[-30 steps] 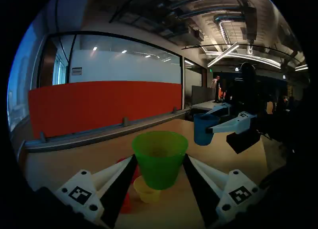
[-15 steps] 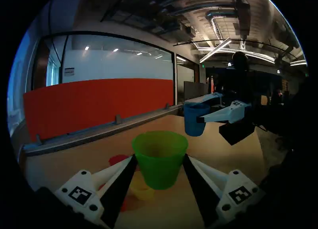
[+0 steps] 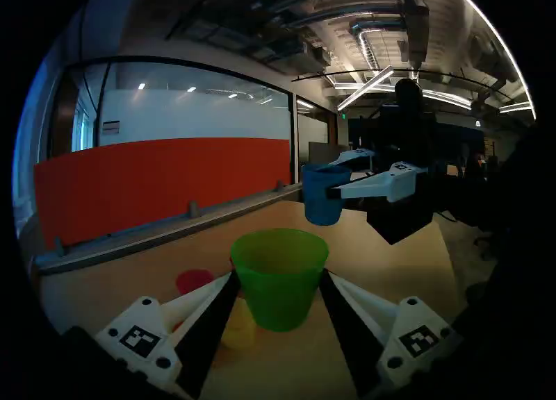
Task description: Pour water
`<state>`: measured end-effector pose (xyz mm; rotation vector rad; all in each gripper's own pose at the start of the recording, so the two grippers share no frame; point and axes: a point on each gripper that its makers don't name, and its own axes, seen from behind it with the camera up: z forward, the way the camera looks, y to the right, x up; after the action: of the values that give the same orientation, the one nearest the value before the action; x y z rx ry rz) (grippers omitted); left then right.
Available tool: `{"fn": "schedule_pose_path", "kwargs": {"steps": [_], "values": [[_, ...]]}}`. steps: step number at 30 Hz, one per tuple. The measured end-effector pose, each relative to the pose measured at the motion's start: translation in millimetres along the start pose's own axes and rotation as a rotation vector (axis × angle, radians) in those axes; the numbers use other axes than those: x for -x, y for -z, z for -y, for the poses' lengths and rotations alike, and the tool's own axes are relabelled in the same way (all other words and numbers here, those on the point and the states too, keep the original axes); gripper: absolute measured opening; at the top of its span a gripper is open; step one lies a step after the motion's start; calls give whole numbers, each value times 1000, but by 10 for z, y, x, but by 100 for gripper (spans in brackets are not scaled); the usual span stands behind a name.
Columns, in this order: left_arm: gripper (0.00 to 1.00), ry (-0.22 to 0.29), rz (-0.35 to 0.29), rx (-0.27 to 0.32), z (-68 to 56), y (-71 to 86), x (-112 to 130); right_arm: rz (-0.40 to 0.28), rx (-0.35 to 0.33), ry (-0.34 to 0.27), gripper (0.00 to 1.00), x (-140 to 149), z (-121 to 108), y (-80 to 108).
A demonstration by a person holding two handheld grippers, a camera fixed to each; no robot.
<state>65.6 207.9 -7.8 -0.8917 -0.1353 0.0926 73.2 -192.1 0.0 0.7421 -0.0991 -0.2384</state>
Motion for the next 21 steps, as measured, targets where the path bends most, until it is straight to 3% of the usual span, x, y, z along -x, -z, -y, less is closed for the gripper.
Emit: {"fn": "schedule_pose_path", "kwargs": {"steps": [21], "values": [[82, -13, -2, 42, -154, -24, 45, -29, -3, 156, 90, -349, 37, -91]]}}
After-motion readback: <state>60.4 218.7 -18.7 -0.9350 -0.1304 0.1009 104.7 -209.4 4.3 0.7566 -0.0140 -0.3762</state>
